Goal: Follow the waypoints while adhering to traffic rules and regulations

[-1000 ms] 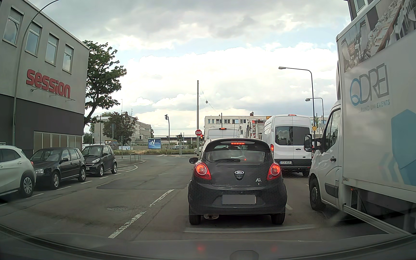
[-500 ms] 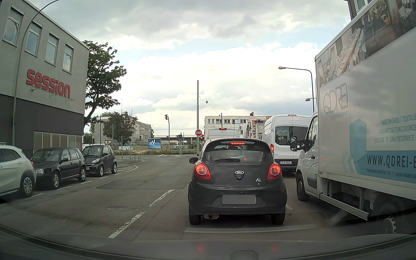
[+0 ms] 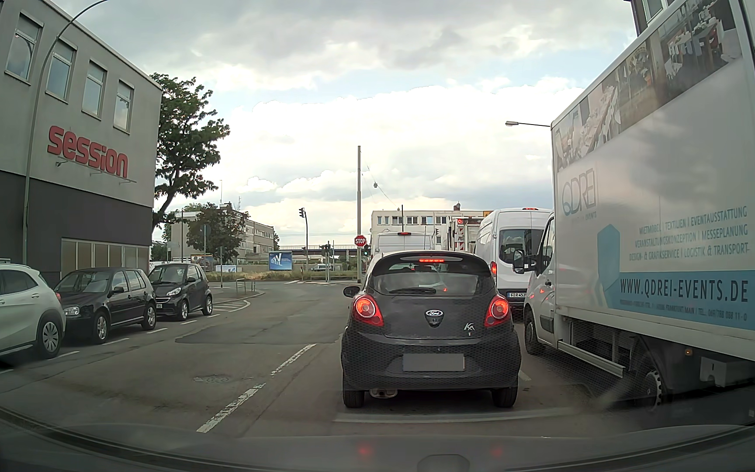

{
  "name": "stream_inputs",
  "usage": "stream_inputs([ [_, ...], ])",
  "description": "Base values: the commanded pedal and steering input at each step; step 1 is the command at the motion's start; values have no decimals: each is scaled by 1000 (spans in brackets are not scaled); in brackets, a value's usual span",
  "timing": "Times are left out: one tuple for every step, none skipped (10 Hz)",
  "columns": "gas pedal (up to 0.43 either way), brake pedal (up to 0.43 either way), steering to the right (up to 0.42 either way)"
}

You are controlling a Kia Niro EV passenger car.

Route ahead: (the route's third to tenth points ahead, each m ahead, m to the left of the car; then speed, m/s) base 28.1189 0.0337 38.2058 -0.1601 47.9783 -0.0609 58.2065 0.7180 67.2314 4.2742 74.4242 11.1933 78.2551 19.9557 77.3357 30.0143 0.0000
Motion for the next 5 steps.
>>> stream_inputs([
  [0, 317, -2],
  [0, 317, -2],
  [0, 317, -2],
  [0, 317, -2],
  [0, 323, -2],
])
